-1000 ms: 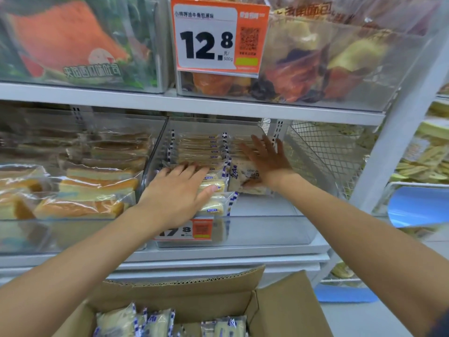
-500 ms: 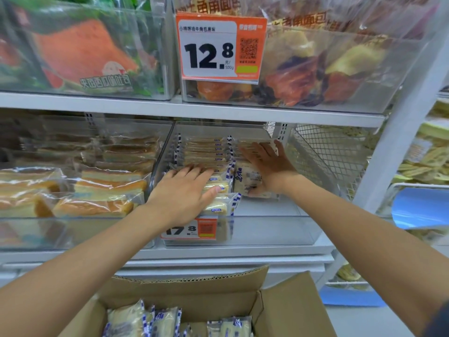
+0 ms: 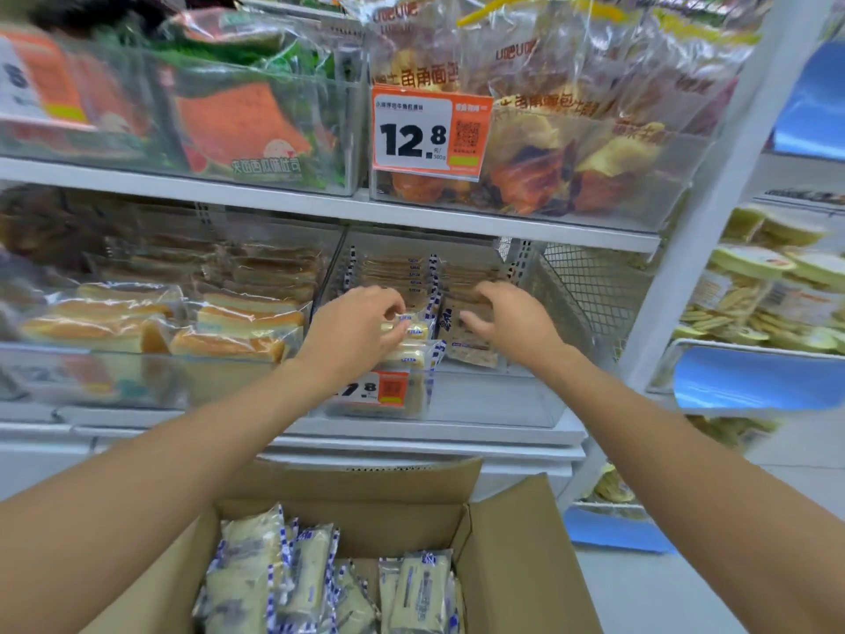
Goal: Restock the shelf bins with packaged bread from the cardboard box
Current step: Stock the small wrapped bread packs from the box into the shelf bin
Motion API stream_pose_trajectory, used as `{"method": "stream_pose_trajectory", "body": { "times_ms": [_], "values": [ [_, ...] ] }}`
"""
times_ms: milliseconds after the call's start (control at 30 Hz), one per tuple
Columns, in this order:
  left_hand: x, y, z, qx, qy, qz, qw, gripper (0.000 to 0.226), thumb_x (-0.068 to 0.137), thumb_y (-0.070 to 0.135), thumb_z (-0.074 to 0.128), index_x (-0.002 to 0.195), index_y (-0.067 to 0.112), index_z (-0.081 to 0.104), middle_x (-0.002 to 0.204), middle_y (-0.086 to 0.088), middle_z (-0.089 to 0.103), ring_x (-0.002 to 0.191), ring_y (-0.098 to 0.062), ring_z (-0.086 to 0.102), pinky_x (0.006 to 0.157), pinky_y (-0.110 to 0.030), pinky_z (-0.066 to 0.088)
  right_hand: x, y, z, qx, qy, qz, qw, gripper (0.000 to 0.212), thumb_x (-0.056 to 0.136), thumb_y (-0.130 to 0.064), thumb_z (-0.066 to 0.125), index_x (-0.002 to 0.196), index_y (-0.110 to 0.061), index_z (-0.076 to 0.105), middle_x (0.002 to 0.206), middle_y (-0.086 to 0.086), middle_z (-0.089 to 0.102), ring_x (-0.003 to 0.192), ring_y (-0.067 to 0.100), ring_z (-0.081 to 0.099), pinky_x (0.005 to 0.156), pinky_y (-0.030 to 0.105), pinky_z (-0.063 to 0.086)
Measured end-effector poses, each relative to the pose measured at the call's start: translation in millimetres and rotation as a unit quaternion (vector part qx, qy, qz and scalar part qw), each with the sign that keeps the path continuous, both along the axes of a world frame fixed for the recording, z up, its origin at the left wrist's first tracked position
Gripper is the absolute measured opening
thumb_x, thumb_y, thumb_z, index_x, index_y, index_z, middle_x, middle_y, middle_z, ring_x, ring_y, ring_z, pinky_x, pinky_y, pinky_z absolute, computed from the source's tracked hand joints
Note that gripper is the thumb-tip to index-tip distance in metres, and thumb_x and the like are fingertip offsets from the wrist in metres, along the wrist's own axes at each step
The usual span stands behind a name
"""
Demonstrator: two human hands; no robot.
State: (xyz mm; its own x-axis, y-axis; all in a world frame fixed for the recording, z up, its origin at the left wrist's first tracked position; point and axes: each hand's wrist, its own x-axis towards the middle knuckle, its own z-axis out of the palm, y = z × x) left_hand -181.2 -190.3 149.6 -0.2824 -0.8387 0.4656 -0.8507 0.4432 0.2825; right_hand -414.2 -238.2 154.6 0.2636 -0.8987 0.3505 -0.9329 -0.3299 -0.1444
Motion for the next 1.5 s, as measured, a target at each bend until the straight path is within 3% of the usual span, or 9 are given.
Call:
{"method": "stream_pose_trajectory", "body": {
  "times_ms": [133, 567, 700, 800, 900, 1133, 1267, 1333, 1500],
  "values": [
    [6, 44, -6, 0.094, 0.047, 0.003, 0.994, 0.009, 0.091, 0.03, 0.058, 0.085, 0.025, 0.06, 0.077, 0.011, 0.062, 0.075, -0.012, 0.061, 0.062, -0.029, 0.048, 35, 69, -3, 0.005, -0.082, 0.028, 0.996, 0.007, 0.089, -0.024, 0.057, 0.092, -0.018, 0.057, 0.079, -0.003, 0.059, 0.074, 0.022, 0.057, 0.066, 0.035, 0.048],
    [175, 161, -178, 0.41, 0.134, 0.151, 0.89, 0.005, 0.086, 0.017, 0.066, 0.083, 0.014, 0.069, 0.078, 0.007, 0.065, 0.078, -0.013, 0.06, 0.065, -0.018, 0.044, 136, 187, -232, 0.43, -0.158, 0.011, 0.889, 0.018, 0.088, -0.013, 0.056, 0.099, -0.019, 0.068, 0.087, -0.005, 0.069, 0.082, 0.015, 0.065, 0.075, 0.031, 0.053],
    [189, 162, -186, 0.416, 0.164, 0.159, 0.88, 0.007, 0.088, 0.014, 0.063, 0.086, 0.015, 0.07, 0.083, 0.009, 0.065, 0.078, -0.004, 0.058, 0.063, -0.011, 0.038, 209, 205, -257, 0.444, -0.228, -0.005, 0.866, 0.026, 0.083, -0.044, 0.067, 0.08, -0.019, 0.066, 0.07, -0.009, 0.064, 0.066, 0.007, 0.06, 0.072, 0.035, 0.054],
    [193, 162, -191, 0.411, 0.195, 0.172, 0.874, 0.006, 0.087, 0.012, 0.065, 0.089, 0.012, 0.071, 0.083, 0.005, 0.066, 0.075, -0.006, 0.057, 0.06, -0.011, 0.039, 252, 221, -273, 0.464, -0.111, 0.013, 0.879, 0.052, 0.075, -0.066, 0.063, 0.086, -0.015, 0.066, 0.074, -0.002, 0.069, 0.068, 0.015, 0.063, 0.06, 0.03, 0.049],
    [197, 166, -191, 0.416, 0.227, 0.198, 0.858, 0.008, 0.086, 0.006, 0.062, 0.087, 0.01, 0.069, 0.081, 0.002, 0.066, 0.078, -0.014, 0.059, 0.063, -0.02, 0.042, 261, 229, -284, 0.454, -0.013, 0.06, 0.889, 0.024, 0.087, -0.032, 0.06, 0.095, -0.011, 0.066, 0.083, 0.005, 0.069, 0.077, 0.022, 0.065, 0.066, 0.031, 0.054],
    [196, 159, -187, 0.435, 0.303, 0.228, 0.817, 0.008, 0.087, 0.009, 0.059, 0.091, 0.016, 0.062, 0.09, 0.001, 0.061, 0.087, -0.022, 0.058, 0.079, -0.033, 0.05, 185, 193, -228, 0.426, -0.329, -0.009, 0.843, 0.016, 0.091, -0.01, 0.061, 0.079, -0.02, 0.061, 0.084, -0.005, 0.065, 0.081, 0.016, 0.063, 0.078, 0.035, 0.055],
    [175, 158, -188, 0.494, 0.272, 0.206, 0.8, 0.047, 0.089, 0.02, 0.066, 0.132, 0.007, 0.051, 0.127, -0.006, 0.054, 0.114, -0.024, 0.055, 0.099, -0.038, 0.047, 147, 185, -179, 0.412, -0.389, 0.003, 0.824, 0.006, 0.094, -0.005, 0.057, 0.093, -0.01, 0.059, 0.09, 0.0, 0.062, 0.075, 0.001, 0.061, 0.061, 0.009, 0.046],
    [166, 159, -187, 0.538, 0.328, 0.198, 0.751, 0.067, 0.087, 0.035, 0.069, 0.142, 0.007, 0.042, 0.133, -0.005, 0.052, 0.113, -0.023, 0.056, 0.101, -0.039, 0.048, 141, 184, -169, 0.417, -0.433, 0.007, 0.799, 0.009, 0.094, -0.003, 0.057, 0.092, -0.011, 0.058, 0.094, 0.005, 0.064, 0.083, 0.005, 0.064, 0.069, 0.011, 0.049],
    [144, 169, -170, 0.658, 0.576, 0.134, 0.467, 0.068, 0.079, 0.034, 0.074, 0.133, 0.009, 0.04, 0.132, -0.025, 0.055, 0.11, -0.035, 0.062, 0.09, -0.044, 0.055, 143, 190, -174, 0.488, -0.527, 0.025, 0.695, 0.009, 0.09, 0.0, 0.061, 0.093, -0.009, 0.061, 0.114, 0.02, 0.066, 0.107, 0.03, 0.066, 0.096, 0.036, 0.052]
  ]
}}
